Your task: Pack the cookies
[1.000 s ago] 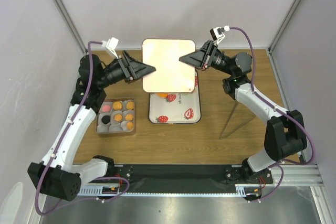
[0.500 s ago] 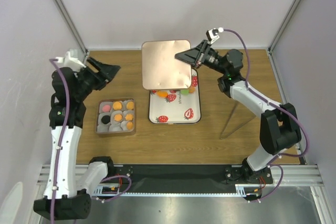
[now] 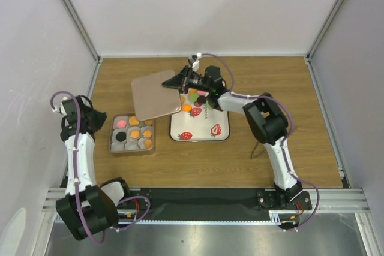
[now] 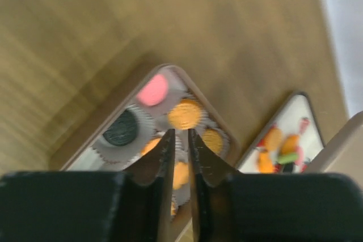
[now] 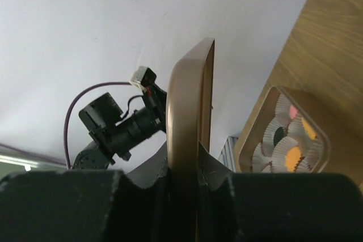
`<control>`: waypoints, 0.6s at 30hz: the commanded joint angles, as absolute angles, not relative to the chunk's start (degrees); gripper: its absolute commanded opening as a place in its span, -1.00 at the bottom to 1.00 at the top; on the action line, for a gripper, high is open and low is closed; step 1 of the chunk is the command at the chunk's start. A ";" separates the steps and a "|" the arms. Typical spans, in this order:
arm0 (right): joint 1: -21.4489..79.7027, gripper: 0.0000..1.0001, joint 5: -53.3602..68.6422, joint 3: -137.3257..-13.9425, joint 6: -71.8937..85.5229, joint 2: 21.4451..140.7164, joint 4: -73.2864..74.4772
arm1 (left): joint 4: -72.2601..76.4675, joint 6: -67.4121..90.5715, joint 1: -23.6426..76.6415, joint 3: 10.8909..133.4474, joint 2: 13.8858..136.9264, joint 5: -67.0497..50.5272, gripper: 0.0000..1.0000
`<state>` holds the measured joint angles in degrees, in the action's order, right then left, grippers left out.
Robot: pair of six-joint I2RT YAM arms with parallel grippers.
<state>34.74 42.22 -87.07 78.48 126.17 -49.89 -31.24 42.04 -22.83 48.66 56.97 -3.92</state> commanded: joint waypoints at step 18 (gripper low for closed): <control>42.98 -1.00 31.55 -93.69 83.06 136.41 -56.25 | -25.14 47.98 -26.89 39.56 64.95 4.49 -1.00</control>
<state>42.70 33.54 -91.90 81.93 135.98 -51.77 -27.42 46.59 -25.87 41.19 63.53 3.18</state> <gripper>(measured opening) 0.191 0.006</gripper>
